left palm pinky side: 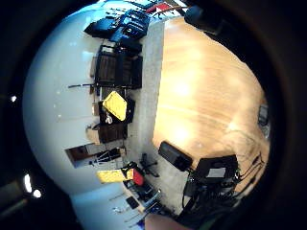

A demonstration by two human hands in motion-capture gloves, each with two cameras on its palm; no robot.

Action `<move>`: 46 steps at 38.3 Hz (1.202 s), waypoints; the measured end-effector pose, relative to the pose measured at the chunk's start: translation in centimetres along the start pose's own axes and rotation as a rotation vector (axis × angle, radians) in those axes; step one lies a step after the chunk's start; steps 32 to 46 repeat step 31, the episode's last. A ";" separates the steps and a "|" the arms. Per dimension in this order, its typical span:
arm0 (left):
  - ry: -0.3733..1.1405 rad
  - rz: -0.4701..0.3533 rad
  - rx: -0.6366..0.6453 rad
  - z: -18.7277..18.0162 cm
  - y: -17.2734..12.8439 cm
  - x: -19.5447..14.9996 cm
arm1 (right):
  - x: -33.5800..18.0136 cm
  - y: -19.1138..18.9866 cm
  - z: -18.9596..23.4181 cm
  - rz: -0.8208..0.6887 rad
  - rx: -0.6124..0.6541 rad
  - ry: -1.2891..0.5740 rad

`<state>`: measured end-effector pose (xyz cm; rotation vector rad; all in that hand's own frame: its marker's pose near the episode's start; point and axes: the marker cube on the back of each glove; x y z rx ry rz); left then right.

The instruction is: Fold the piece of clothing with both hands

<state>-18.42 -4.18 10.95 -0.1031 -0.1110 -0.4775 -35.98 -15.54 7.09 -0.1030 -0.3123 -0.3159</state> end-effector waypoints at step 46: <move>0.071 0.113 0.034 -5.0 -1.5 6.6 | 15.7 0.9 -9.6 0.104 0.177 0.144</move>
